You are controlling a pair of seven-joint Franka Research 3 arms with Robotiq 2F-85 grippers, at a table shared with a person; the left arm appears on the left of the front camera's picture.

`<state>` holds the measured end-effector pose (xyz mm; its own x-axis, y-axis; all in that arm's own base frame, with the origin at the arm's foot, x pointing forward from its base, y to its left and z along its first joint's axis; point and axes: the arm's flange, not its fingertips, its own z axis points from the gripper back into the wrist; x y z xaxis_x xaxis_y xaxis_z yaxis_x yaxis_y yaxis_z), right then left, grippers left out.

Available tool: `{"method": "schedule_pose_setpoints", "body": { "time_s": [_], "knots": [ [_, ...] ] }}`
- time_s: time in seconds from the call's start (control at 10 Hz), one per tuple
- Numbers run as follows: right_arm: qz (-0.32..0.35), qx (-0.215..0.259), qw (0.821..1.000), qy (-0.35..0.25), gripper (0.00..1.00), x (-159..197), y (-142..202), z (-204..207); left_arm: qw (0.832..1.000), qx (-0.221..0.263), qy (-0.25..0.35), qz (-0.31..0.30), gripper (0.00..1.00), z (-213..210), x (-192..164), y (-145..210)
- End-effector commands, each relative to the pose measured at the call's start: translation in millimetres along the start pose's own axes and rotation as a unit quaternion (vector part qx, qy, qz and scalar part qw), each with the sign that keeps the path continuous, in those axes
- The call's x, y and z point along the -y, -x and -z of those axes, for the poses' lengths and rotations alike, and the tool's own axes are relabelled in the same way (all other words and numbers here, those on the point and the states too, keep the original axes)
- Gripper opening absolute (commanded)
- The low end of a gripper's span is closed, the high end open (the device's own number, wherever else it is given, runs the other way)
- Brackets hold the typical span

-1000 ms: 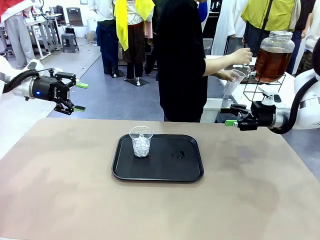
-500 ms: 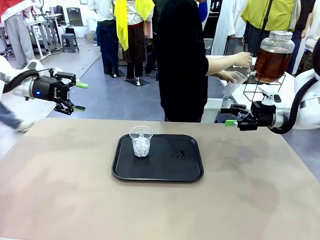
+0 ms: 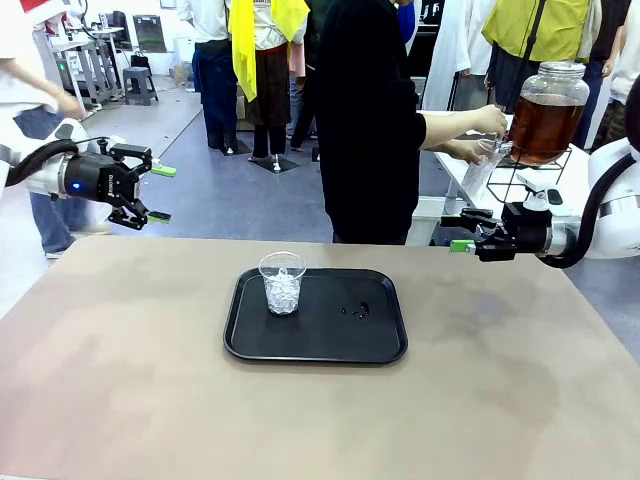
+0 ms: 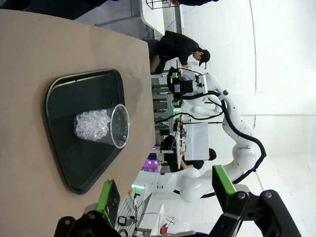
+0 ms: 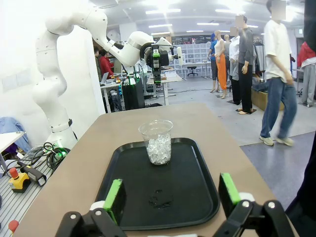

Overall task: Pour the drink into the iced cup.
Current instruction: Pick up the iced cup indicated by the human and present it to them.

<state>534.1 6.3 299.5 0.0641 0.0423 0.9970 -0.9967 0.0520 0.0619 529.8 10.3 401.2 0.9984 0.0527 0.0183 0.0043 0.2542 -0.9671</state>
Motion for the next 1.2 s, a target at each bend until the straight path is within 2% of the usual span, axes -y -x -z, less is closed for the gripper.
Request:
{"method": "schedule_pose_setpoints", "body": {
  "time_s": [0.0, 1.1],
  "knots": [
    [-0.002, 0.000, 1.000, -0.002, 1.00, 1.2, -3.4, 2.3, 1.000, 0.001, -0.001, 0.000, 1.00, 0.2, 1.0, 1.5],
    [-0.002, 0.000, 1.000, -0.002, 1.00, 1.2, -3.4, 2.3, 1.000, 0.001, -0.001, 0.000, 1.00, 0.2, 1.0, 1.5]
  ]
}}
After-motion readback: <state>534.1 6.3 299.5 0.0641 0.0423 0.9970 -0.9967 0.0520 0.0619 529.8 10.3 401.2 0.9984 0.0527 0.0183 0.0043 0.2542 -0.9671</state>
